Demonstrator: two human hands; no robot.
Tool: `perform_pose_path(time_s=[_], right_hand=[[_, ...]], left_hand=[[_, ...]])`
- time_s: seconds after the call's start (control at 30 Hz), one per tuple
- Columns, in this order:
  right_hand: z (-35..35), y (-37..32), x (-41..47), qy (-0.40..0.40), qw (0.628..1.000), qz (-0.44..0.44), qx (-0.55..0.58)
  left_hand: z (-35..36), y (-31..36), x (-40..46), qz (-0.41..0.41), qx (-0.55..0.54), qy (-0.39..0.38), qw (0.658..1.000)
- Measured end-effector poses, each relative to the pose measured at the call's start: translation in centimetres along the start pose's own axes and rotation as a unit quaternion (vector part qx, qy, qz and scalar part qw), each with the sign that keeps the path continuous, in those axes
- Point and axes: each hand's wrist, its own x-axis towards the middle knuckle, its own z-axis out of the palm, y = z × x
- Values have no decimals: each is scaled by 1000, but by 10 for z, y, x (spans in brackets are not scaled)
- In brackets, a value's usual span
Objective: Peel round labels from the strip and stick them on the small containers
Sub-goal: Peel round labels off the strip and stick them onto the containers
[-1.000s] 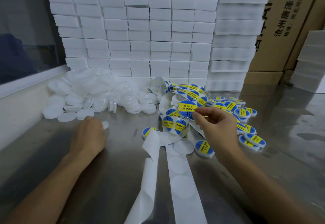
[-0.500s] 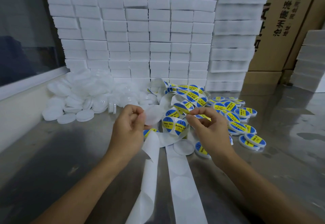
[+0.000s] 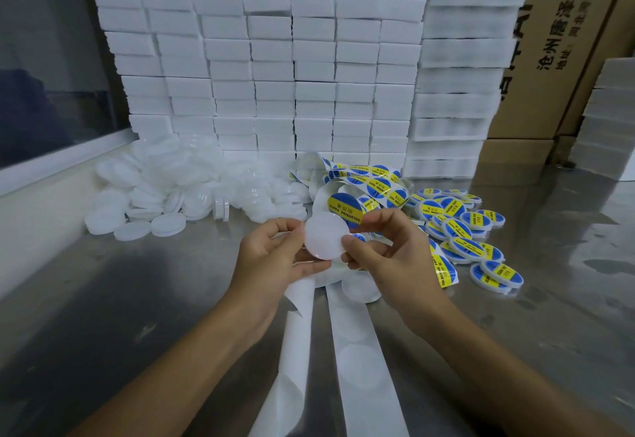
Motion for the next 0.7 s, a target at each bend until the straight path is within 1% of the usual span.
perform_pose_path(time_s=[0.2, 0.3, 0.4, 0.47, 0.53, 0.6, 0.7], right_hand=[[1, -3, -1, 6, 1000, 0, -5], [0, -5, 0, 17, 1000, -3, 1], [-7, -8, 3, 58, 998, -12, -25], [-12, -11, 6, 68, 998, -4, -7], [-15, -13, 9, 50, 997, 26, 48], [-15, -14, 10, 15, 994, 64, 92], [-13, -11, 9, -24, 993, 86, 74]], left_hand=[[-1, -1, -3, -5, 6, -21, 1000], [-3, -1, -1, -21, -13, -6, 1000], [-7, -1, 3, -38, -47, 17, 998], [-10, -1, 5, -46, -65, 20, 997], [-12, -1, 5, -52, -75, 18, 996], [-12, -1, 5, -56, -81, 13, 995], [-11, -1, 4, -57, -89, 7, 994]])
